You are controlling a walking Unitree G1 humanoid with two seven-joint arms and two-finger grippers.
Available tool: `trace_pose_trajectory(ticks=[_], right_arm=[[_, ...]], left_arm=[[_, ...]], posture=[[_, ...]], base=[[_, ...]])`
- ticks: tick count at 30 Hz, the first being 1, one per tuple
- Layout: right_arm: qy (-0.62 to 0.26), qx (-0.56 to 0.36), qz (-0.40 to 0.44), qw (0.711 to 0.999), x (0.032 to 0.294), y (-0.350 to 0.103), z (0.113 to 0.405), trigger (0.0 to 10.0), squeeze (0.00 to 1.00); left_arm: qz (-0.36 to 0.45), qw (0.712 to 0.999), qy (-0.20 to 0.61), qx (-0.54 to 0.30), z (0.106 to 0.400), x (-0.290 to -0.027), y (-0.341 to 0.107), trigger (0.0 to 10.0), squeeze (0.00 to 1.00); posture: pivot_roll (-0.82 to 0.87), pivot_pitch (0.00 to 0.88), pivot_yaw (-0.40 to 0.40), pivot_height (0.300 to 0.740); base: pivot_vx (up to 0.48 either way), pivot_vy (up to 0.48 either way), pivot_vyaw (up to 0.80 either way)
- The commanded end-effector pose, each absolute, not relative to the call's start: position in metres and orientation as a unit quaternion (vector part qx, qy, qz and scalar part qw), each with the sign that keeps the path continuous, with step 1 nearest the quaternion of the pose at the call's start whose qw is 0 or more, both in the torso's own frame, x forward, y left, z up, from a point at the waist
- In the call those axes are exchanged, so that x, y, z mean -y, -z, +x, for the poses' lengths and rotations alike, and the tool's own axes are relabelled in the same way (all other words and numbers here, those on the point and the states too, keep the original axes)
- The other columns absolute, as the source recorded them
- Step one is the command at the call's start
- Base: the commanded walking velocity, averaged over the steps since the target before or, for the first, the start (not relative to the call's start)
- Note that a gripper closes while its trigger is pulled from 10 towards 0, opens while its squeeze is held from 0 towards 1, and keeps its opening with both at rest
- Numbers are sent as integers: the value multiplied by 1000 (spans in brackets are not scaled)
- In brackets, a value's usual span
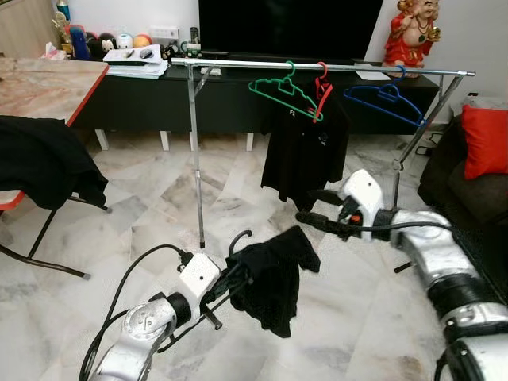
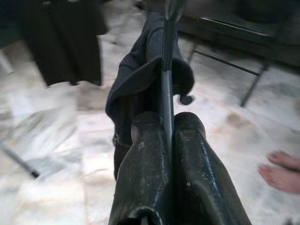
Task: Hang hanger
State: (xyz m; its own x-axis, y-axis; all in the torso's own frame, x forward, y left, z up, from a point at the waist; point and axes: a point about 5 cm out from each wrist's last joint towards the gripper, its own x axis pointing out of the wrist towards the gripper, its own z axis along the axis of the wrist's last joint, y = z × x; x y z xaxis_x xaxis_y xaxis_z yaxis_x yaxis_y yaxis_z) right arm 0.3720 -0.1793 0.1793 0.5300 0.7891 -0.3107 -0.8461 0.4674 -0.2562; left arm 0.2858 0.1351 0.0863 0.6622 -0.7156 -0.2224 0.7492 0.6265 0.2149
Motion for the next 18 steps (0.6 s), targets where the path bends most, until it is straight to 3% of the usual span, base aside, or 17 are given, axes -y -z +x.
trace_pose_trajectory(ticks=[1, 8, 18], right_arm=[[-507, -101, -221, 827, 183, -177, 369, 10000, 0], [-563, -167, -300, 752, 180, -159, 362, 10000, 0], [-597, -202, -333, 701, 174, -143, 354, 10000, 0]], left_arm=[[147, 880, 450, -32, 281, -123, -96, 10000, 0], [174, 836, 519, -48, 268, -124, -97, 10000, 0], [181, 819, 541, -60, 266, -124, -100, 10000, 0]], posture=[[82, 58, -100, 740], [86, 65, -102, 740], [92, 69, -105, 740]], base=[[0, 0, 0], [0, 0, 0], [0, 0, 0]])
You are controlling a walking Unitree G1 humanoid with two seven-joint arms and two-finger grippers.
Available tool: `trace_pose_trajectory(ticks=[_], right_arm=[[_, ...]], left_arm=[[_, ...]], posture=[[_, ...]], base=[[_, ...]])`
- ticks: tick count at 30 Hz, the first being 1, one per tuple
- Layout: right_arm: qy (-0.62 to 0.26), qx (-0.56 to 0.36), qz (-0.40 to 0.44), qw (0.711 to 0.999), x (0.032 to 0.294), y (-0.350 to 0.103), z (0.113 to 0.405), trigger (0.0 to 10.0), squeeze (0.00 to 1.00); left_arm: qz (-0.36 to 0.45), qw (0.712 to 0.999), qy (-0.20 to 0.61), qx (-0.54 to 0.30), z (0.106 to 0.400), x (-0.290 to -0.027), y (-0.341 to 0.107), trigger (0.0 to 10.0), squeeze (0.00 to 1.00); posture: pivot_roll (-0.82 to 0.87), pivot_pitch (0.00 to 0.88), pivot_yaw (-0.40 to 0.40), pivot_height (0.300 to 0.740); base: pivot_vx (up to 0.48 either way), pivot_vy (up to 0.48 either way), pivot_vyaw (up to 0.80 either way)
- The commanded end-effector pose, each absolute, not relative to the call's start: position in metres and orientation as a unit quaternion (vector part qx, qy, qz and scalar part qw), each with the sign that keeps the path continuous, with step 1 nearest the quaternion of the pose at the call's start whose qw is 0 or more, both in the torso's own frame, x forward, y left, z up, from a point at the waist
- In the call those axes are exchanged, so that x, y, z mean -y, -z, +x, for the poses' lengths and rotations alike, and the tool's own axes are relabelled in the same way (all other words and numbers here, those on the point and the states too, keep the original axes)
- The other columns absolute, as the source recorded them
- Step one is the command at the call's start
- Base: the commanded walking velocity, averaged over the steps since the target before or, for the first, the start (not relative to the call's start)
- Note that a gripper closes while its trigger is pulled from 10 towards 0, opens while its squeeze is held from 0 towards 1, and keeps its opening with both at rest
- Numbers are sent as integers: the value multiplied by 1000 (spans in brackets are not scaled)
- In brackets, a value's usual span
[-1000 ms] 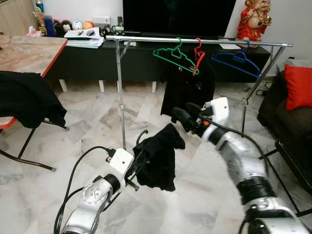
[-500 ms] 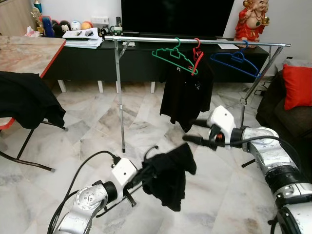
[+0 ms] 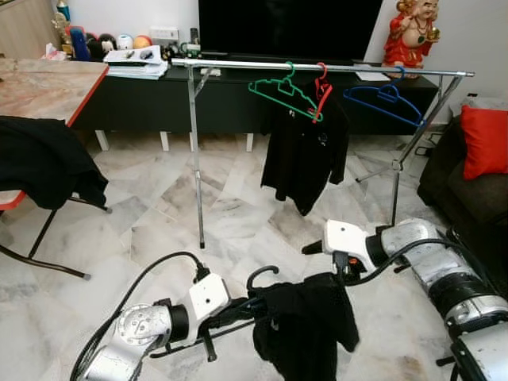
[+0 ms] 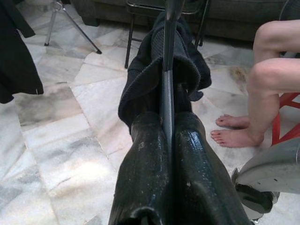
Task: Hang hanger
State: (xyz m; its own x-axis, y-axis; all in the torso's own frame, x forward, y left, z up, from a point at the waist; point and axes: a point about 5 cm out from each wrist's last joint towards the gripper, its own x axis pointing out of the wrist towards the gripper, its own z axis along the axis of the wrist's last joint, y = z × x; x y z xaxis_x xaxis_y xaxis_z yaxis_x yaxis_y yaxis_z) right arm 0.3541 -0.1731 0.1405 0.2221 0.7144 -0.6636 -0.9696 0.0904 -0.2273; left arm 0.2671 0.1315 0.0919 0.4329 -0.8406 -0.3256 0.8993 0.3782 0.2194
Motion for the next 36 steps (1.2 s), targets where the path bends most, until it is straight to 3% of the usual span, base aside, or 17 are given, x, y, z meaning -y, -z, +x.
trace_pose_trajectory(ticks=[1, 10, 18, 29, 30, 31, 36], right_arm=[[-600, -204, -334, 697, 174, -141, 353, 10000, 0], [-648, -239, -333, 642, 169, -120, 340, 10000, 0], [-643, -254, -367, 622, 166, -109, 337, 10000, 0], [-612, -235, -392, 646, 155, -104, 342, 10000, 0], [-614, -235, -390, 645, 154, -104, 342, 3843, 0], [-618, -234, -381, 646, 153, -104, 341, 0, 0], [-620, -235, -381, 645, 150, -102, 341, 0, 0]], left_arm=[[182, 818, 543, -60, 266, -124, -100, 10000, 0], [186, 813, 547, -64, 266, -124, -102, 10000, 0], [192, 811, 549, -64, 266, -122, -102, 10000, 0], [192, 808, 553, -58, 266, -117, -105, 10000, 0], [192, 809, 553, -58, 266, -117, -106, 10000, 0], [192, 808, 554, -57, 267, -116, -106, 10000, 0], [193, 809, 553, -56, 267, -116, -107, 10000, 0]], posture=[[92, 70, -107, 740], [100, 70, -109, 740], [108, 68, -110, 740], [114, 65, -111, 740], [116, 65, -111, 740], [117, 65, -111, 740], [115, 68, -109, 740]], base=[[0, 0, 0], [0, 0, 0], [0, 0, 0], [0, 0, 0], [0, 0, 0], [0, 0, 0], [0, 0, 0]])
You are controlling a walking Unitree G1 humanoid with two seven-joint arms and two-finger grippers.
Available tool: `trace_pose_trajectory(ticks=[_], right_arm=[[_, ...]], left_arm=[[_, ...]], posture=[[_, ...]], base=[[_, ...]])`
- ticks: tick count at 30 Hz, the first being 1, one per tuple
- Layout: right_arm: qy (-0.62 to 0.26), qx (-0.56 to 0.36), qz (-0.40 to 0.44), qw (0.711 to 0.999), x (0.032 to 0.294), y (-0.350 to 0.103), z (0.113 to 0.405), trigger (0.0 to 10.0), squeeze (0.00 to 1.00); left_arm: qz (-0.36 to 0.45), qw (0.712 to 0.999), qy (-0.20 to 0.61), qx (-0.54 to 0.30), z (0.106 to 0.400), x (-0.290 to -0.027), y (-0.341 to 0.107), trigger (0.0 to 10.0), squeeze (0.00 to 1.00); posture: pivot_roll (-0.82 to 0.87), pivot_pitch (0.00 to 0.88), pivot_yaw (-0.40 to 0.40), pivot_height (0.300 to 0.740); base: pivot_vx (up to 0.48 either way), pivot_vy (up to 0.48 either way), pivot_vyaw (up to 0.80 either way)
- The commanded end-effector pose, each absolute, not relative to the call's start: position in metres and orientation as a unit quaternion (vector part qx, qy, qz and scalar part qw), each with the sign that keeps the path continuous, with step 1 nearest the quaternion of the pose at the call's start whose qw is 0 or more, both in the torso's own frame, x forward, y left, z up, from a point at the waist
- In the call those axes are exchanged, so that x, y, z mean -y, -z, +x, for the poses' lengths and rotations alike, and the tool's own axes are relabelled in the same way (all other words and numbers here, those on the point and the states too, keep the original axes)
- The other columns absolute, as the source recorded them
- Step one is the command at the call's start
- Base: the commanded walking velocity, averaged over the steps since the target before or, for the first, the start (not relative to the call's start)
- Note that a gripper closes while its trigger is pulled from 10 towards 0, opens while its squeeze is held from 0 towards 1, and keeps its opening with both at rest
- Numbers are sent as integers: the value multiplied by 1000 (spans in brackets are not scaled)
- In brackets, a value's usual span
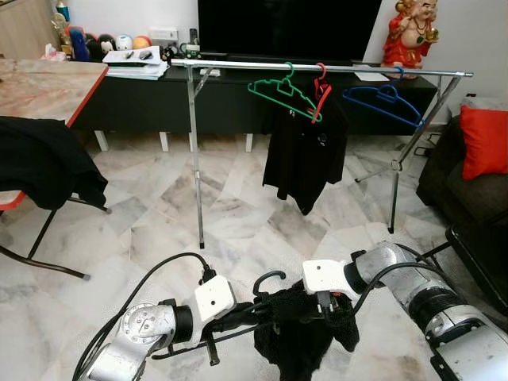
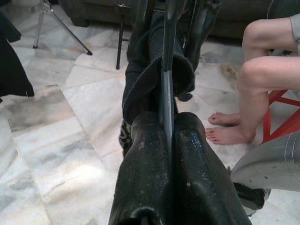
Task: Hang hanger
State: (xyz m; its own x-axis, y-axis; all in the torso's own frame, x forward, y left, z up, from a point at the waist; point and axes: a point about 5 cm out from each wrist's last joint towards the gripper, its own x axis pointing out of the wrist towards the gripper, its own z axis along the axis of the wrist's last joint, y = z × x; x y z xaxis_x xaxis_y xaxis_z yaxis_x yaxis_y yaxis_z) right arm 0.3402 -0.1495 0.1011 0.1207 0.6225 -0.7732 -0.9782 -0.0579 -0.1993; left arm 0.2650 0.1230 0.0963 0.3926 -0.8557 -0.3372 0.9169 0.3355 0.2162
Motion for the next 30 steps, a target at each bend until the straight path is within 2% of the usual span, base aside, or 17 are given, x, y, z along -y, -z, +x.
trace_pose_trajectory(ticks=[1, 6, 30], right_arm=[[-621, -236, -381, 644, 150, -101, 340, 0, 0], [-632, -248, -378, 630, 151, -95, 336, 0, 0], [-638, -244, -373, 628, 144, -90, 333, 0, 0]], left_arm=[[193, 809, 553, -56, 267, -117, -107, 10000, 0], [194, 809, 553, -53, 268, -116, -109, 10000, 0], [201, 803, 559, -40, 269, -111, -114, 10000, 0]], posture=[[115, 68, -109, 740], [113, 62, -107, 740], [115, 27, -98, 740]], base=[[0, 0, 0], [0, 0, 0], [0, 0, 0]])
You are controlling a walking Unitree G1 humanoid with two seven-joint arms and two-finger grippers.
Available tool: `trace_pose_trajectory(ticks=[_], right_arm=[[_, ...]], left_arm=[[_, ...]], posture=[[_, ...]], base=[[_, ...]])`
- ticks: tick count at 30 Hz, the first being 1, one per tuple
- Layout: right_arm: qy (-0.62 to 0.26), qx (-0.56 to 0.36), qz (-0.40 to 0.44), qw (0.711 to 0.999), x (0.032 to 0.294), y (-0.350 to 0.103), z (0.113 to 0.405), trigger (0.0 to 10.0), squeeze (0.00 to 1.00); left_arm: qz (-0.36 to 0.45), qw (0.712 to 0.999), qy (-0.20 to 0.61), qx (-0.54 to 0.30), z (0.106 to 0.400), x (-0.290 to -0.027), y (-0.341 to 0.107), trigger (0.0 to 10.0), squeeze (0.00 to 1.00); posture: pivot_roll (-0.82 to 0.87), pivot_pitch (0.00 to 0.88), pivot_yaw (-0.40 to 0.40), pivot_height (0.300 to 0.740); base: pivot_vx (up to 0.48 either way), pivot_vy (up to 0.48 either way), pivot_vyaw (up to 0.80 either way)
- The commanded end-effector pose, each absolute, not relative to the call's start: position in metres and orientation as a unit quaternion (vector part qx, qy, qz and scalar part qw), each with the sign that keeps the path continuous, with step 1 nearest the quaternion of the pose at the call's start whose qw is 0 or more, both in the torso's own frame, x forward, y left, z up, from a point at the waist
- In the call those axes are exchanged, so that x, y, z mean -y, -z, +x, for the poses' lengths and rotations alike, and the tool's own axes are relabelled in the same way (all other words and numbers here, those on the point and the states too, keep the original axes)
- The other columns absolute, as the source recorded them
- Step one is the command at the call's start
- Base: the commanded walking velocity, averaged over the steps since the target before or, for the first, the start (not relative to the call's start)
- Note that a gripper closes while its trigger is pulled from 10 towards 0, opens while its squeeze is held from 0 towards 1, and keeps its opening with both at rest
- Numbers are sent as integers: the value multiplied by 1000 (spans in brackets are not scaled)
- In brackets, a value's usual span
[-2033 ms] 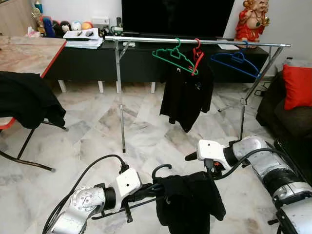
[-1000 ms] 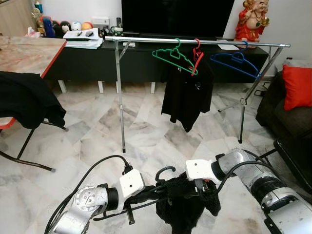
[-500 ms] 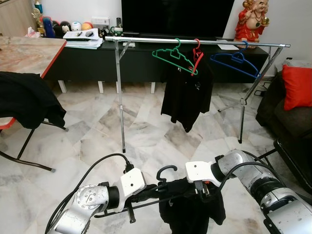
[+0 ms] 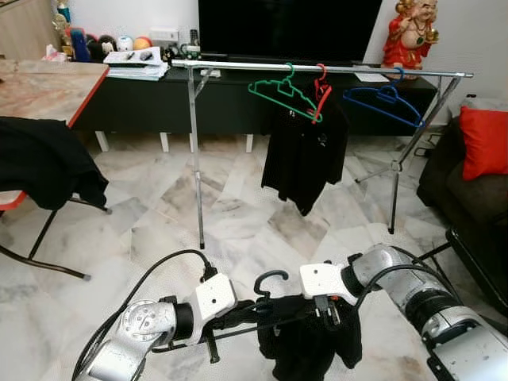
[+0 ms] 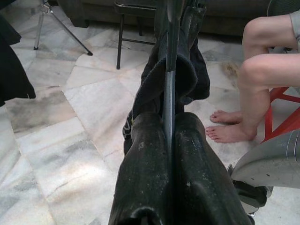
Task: Hang hanger
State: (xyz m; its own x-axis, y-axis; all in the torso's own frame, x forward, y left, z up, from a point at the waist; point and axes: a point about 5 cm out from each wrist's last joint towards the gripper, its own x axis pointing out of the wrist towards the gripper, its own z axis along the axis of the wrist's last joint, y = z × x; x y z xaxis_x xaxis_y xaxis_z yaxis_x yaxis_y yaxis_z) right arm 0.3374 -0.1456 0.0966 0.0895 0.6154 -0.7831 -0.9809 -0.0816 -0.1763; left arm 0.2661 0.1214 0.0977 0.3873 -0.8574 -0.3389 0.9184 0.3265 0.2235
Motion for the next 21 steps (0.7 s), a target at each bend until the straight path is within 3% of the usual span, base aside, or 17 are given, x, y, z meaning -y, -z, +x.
trace_pose_trajectory(ticks=[1, 16, 17, 18, 21], right_arm=[[-638, -244, -373, 628, 143, -90, 333, 0, 0], [-643, -240, -371, 626, 139, -89, 332, 0, 0], [-643, -240, -371, 625, 138, -89, 332, 0, 0], [-643, -240, -371, 625, 138, -89, 332, 0, 0], [-643, -241, -372, 624, 138, -89, 332, 0, 0]], left_arm=[[202, 803, 559, -40, 269, -111, -114, 10000, 0], [204, 800, 561, -57, 271, -113, -113, 10000, 0], [205, 799, 563, -58, 271, -113, -113, 10000, 357], [201, 797, 566, -63, 270, -113, -113, 10000, 1000], [198, 792, 573, -68, 269, -114, -113, 10000, 1000]], posture=[[115, 27, -98, 740], [120, 29, -96, 740], [120, 31, -96, 740], [121, 34, -97, 740], [122, 39, -98, 740]], base=[[0, 0, 0], [0, 0, 0], [0, 0, 0], [0, 0, 0], [0, 0, 0]])
